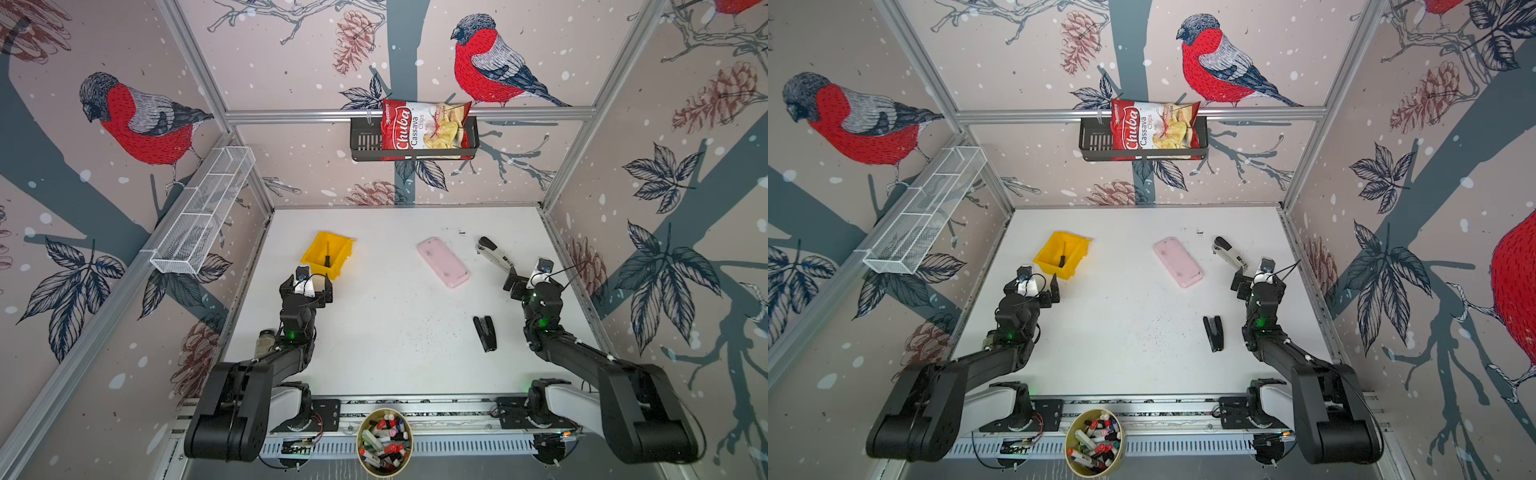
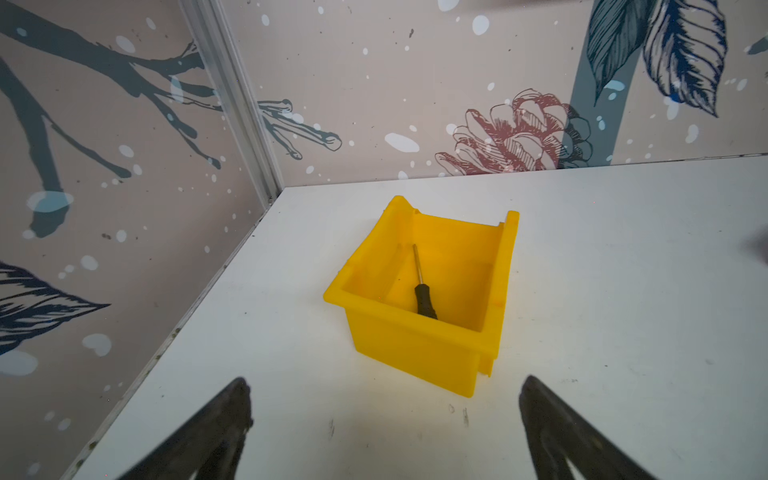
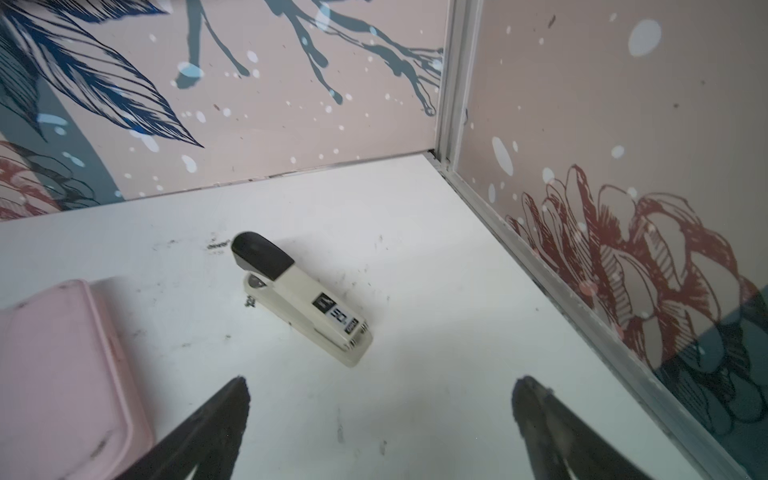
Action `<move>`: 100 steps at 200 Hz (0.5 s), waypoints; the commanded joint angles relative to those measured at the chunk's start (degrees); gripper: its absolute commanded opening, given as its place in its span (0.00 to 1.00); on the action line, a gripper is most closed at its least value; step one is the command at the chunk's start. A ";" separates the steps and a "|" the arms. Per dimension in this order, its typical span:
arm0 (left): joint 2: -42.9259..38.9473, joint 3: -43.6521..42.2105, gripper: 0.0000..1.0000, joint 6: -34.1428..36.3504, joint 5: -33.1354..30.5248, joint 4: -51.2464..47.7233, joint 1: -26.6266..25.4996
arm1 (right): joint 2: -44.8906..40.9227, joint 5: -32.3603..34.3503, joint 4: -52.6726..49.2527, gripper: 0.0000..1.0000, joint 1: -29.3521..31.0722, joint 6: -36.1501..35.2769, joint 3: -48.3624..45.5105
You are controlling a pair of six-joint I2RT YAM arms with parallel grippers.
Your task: Put the screwdriver in the bin
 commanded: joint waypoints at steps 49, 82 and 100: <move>16.25 -1.02 0.99 -2.90 0.40 26.01 0.34 | 8.78 -2.55 16.28 1.00 -2.51 1.85 0.15; 17.26 0.73 0.99 -3.55 -1.00 22.54 0.34 | 17.79 -7.27 26.62 1.00 -2.95 -0.26 -0.90; 18.45 2.87 0.99 -2.66 0.40 19.95 0.25 | 17.88 -9.48 24.29 1.00 -4.03 0.34 0.60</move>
